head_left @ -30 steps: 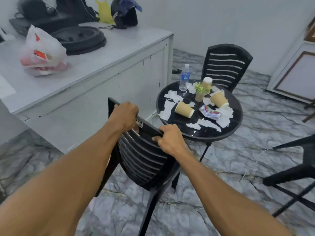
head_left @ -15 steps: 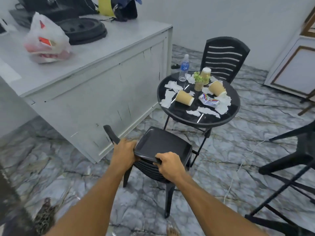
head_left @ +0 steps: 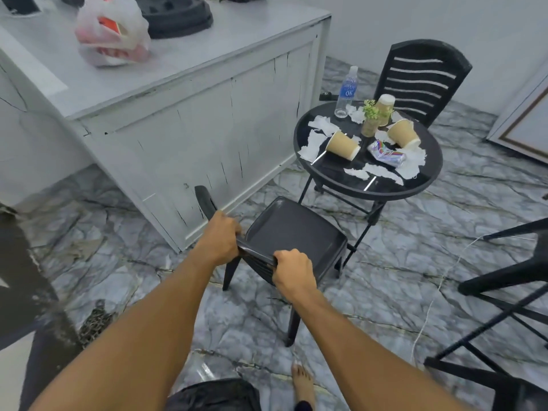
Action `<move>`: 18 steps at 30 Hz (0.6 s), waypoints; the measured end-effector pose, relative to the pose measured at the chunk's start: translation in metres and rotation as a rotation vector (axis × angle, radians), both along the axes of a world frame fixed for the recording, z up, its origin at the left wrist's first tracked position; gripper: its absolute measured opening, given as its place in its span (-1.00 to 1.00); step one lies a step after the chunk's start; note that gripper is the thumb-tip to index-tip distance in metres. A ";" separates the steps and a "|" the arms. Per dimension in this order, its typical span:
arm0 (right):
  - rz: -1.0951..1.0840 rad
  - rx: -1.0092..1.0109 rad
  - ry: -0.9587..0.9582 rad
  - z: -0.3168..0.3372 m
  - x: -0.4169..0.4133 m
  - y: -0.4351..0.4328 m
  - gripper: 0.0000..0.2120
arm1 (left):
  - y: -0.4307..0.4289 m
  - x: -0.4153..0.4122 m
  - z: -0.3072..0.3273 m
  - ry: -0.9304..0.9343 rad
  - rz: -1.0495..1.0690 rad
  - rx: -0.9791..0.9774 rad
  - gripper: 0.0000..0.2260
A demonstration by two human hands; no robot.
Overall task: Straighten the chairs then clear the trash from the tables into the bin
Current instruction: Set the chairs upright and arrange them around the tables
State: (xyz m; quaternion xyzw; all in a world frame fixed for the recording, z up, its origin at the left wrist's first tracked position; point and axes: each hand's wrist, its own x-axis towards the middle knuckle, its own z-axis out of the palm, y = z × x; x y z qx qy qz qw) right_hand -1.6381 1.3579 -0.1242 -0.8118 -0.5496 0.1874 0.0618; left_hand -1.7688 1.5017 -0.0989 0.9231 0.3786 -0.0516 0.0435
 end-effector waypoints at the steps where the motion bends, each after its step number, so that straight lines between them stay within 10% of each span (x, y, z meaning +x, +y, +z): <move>1: 0.003 0.005 0.005 0.000 0.000 -0.002 -0.89 | 0.000 -0.002 -0.002 0.016 -0.007 0.007 -0.89; 12: 0.045 0.021 0.168 0.001 0.035 -0.001 -0.86 | -0.019 0.021 0.019 0.206 0.139 -0.122 -0.68; 18: -0.029 0.020 0.383 0.036 0.088 -0.033 -0.31 | -0.041 0.066 0.062 0.059 -0.117 -0.183 -0.17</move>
